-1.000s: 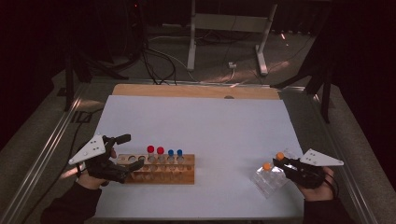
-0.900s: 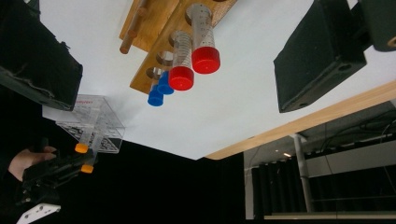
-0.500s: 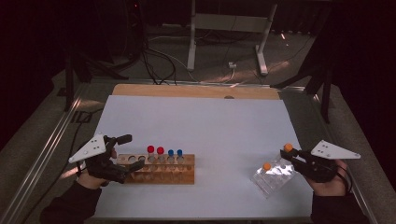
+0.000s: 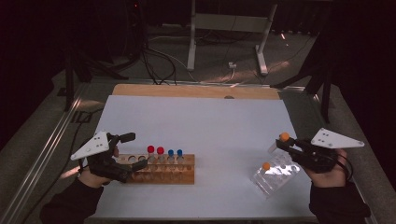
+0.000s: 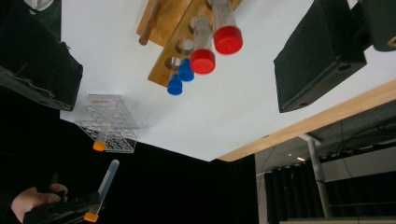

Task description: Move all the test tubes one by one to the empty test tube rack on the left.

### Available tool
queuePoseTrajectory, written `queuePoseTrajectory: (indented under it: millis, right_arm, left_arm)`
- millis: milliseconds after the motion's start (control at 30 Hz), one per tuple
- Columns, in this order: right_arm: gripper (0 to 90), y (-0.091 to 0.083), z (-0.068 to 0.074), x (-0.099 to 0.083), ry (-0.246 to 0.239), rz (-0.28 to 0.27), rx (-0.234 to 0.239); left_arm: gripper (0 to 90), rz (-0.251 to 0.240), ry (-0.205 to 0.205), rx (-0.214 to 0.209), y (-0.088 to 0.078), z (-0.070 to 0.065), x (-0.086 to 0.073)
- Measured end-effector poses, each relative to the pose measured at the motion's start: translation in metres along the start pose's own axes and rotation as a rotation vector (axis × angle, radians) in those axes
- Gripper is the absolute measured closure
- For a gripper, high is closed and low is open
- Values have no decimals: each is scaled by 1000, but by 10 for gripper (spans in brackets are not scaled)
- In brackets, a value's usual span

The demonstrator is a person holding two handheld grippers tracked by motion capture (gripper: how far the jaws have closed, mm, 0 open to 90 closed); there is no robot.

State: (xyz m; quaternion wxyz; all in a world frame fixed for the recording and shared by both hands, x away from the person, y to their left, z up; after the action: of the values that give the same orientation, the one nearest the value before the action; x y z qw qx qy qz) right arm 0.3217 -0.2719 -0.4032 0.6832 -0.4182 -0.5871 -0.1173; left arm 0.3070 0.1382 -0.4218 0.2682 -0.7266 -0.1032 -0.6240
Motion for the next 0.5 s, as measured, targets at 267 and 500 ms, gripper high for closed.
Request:
queuePoseTrajectory:
  millis: [267, 500]
  right_arm:
    - [743, 22, 31, 11, -28, 3, 97]
    - [743, 42, 53, 15, -54, 21, 168]
  left_arm:
    - [21, 6, 4, -37, 12, -10, 15]
    - [27, 15, 17, -68, 30, -21, 26]
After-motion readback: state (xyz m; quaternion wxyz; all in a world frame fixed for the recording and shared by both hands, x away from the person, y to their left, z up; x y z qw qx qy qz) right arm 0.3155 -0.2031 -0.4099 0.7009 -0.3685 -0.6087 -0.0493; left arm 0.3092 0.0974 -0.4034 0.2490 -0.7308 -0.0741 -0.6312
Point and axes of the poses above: each handheld gripper's, and its own axes: y roughly forward along the jaws, x roughly out of its top, z roughly to its left, the point moved 10 cm from there along y, roughly forward along the jaws, and after that the axes turned 1 degree about x, right-handed, at the moved point
